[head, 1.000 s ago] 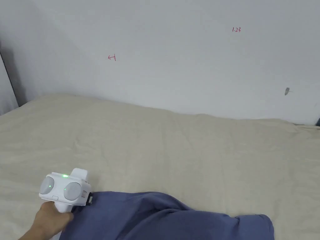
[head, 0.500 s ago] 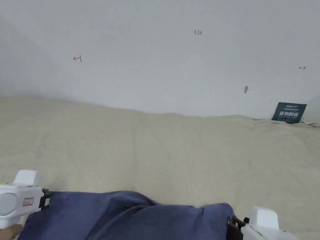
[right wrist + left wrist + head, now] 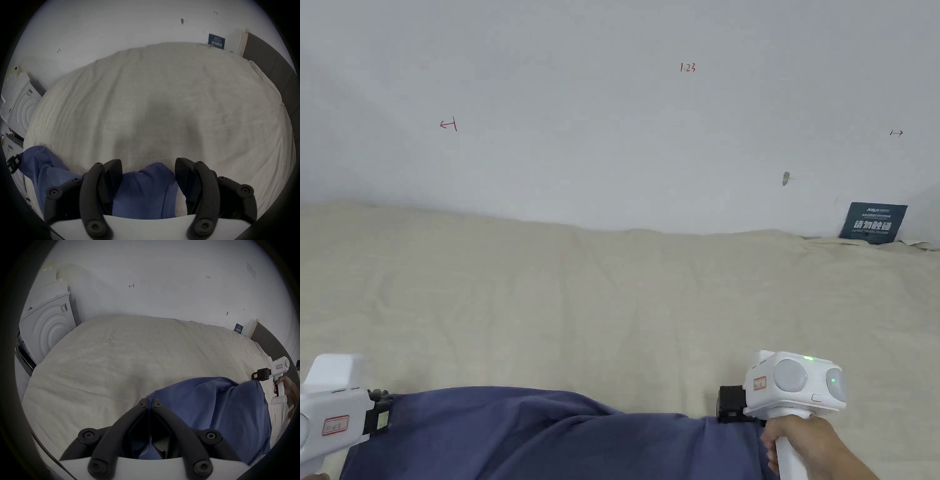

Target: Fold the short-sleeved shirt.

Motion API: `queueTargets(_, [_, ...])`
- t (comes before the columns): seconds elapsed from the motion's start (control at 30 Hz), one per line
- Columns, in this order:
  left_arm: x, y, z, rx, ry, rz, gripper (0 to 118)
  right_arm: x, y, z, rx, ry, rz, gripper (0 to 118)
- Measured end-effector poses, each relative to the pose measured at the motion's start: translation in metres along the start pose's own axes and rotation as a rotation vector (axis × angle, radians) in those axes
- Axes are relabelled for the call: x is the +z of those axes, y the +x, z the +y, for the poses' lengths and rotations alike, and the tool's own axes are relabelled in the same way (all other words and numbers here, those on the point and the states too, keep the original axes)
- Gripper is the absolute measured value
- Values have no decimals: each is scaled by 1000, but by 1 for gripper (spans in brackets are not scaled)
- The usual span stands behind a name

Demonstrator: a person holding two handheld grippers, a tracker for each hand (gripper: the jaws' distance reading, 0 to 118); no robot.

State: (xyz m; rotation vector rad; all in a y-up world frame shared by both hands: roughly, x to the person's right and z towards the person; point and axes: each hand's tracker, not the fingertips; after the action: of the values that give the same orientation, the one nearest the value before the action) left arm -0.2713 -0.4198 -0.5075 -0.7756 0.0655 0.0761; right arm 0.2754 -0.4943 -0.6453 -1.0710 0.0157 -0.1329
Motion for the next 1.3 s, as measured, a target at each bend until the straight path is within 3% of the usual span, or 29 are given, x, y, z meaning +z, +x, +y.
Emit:
queueTargets(0.07, [-1,-1,1,-6,-3,0,0,3,-5,-3,25,-8,-22,35])
queueTargets(0.1, [-1,-1,1,-7,-3,1,0,3,-8,-4,48,3,-28,7])
queueTargets(0.23, [0,-4,0,-16,-5,6,0,3,-14,-14,109,2,-22,6])
queueTargets(0.37, [2,-7,-2,-11,-9,8,0,18,0,-18,6,28,27,5])
queueTargets(0.47, [7,-10,-2,12,-3,6,0,49,5,-25,24,139,29,5])
queueTargets(0.57, [18,-12,-1,15,11,15,0,82,13,-31,-18,222,74,5])
queueTargets(1.0, [120,-30,34,54,164,31,0,239,9,-59,116,499,19,5])
queueTargets(1.3, [206,-36,69,90,295,25,0,355,26,-62,116,731,-44,5])
